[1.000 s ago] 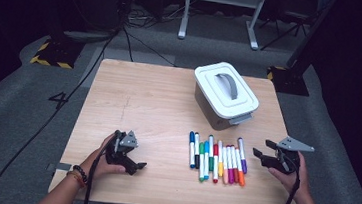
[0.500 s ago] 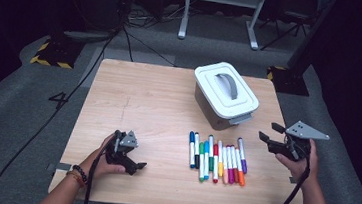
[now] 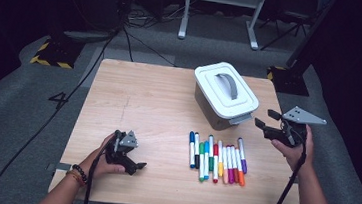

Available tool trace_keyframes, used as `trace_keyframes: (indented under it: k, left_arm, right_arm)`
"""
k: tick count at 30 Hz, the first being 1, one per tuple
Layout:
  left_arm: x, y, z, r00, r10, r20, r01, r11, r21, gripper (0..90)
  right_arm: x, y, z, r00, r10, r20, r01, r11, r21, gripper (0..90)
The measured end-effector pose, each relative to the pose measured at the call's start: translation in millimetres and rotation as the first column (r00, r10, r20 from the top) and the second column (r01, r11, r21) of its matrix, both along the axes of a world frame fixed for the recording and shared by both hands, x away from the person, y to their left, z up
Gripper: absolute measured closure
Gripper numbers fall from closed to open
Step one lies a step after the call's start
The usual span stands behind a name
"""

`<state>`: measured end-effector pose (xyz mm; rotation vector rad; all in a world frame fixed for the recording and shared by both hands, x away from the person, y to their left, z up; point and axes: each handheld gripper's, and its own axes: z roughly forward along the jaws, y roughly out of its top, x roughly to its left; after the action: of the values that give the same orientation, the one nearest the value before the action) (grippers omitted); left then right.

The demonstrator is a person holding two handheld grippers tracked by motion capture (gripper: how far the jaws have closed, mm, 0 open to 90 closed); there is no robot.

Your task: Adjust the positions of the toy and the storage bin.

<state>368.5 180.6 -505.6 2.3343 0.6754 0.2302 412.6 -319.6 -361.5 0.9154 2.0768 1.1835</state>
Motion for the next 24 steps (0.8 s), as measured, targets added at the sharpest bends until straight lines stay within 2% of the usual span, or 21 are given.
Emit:
trace_keyframes:
  k: [6,12,16,18,21,24]
  left_arm:
    - [-0.2,0.0,0.0,1.0,0.001,0.0,-0.001,1.0,0.0,0.3]
    - [-0.1,0.0,0.0,1.0,0.001,0.0,-0.001,1.0,0.0,0.3]
    - [-0.1,0.0,0.0,1.0,0.001,0.0,-0.001,1.0,0.0,0.3]
    - [0.0,0.0,0.0,1.0,0.0,0.0,0.0,1.0,0.0,0.3]
    - [-0.1,0.1,0.0,1.0,0.0,0.001,0.0,1.0,0.0,0.4]
    - [-0.2,0.4,0.1,1.0,-0.001,0.003,0.001,1.0,0.002,0.4]
  right_arm:
    - [9.3,13.2,7.4,0.9998,0.019,0.002,-0.019,1.0,0.004,37.6]
    - [22.8,29.6,11.5,0.9994,0.031,-0.017,-0.031,1.0,-0.003,37.2]
    - [38.4,40.3,10.0,0.9983,0.035,-0.047,-0.034,0.999,0.01,37.2]
    - [44.8,45.3,9.6,0.9979,0.036,-0.054,-0.036,0.999,0.001,37.2]
    - [63.0,56.3,7.4,0.9964,0.027,-0.081,-0.028,1.0,-0.007,37.2]
    - [68.8,60.2,7.5,0.9958,0.032,-0.086,-0.032,0.999,0.002,37.2]
